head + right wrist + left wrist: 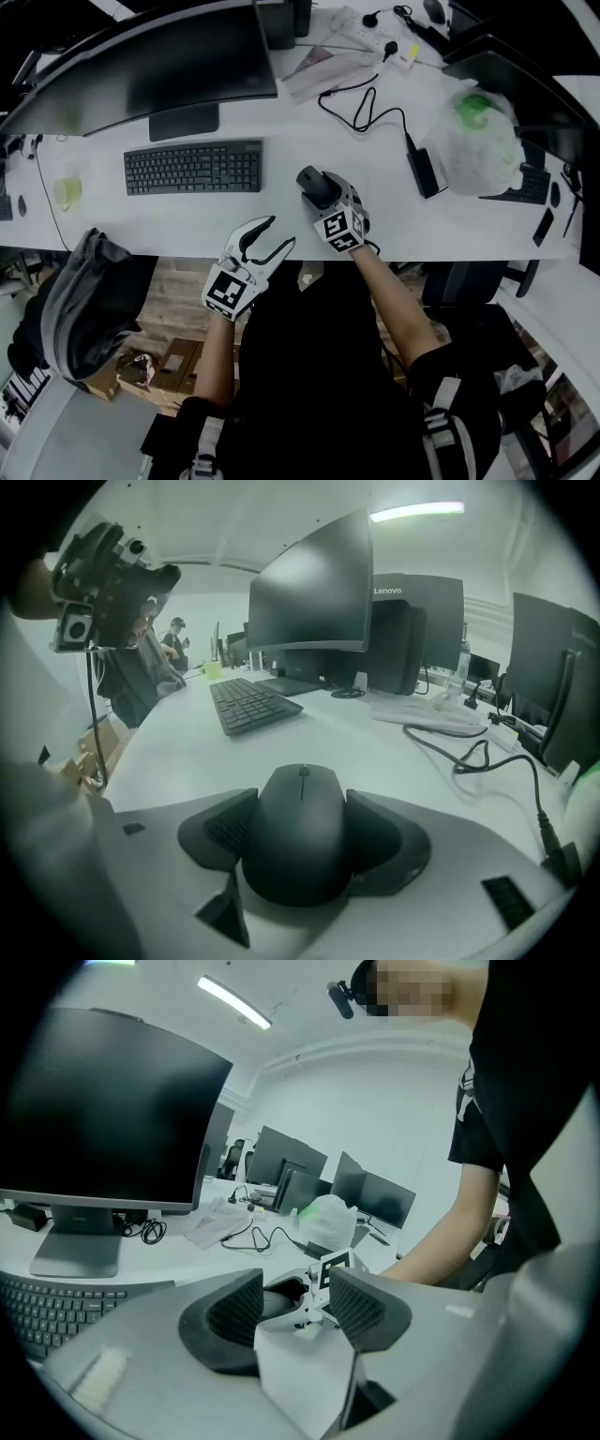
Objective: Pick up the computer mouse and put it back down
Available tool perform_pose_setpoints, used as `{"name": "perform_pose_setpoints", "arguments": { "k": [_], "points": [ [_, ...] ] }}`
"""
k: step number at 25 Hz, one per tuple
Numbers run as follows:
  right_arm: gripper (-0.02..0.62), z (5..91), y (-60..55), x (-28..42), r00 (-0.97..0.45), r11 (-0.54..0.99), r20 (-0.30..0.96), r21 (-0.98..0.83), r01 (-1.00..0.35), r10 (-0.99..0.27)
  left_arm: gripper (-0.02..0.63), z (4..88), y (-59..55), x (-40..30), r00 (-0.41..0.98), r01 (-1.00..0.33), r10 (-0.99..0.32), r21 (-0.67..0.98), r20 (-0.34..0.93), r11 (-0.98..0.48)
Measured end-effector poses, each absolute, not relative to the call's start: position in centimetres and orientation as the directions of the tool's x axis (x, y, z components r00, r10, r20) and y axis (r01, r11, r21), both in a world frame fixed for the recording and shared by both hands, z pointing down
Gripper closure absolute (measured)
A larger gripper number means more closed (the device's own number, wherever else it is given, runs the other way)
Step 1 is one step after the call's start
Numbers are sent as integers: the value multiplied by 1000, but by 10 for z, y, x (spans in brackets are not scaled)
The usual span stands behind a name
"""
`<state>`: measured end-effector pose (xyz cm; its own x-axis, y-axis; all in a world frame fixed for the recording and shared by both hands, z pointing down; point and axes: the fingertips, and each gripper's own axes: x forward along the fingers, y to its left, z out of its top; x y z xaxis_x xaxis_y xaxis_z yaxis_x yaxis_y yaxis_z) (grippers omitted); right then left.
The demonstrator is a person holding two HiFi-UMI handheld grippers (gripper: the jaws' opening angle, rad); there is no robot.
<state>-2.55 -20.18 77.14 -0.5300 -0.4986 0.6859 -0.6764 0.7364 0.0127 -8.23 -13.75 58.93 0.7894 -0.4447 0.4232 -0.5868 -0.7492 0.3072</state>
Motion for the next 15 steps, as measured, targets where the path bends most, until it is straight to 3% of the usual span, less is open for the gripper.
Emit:
{"name": "perform_pose_setpoints", "arguments": {
  "k": [15],
  "points": [
    [305,776,-202,-24,-522,736,707,-3,-677,-477,403,552,-113,-71,826,-524,-418,243,378,-816]
  ]
}}
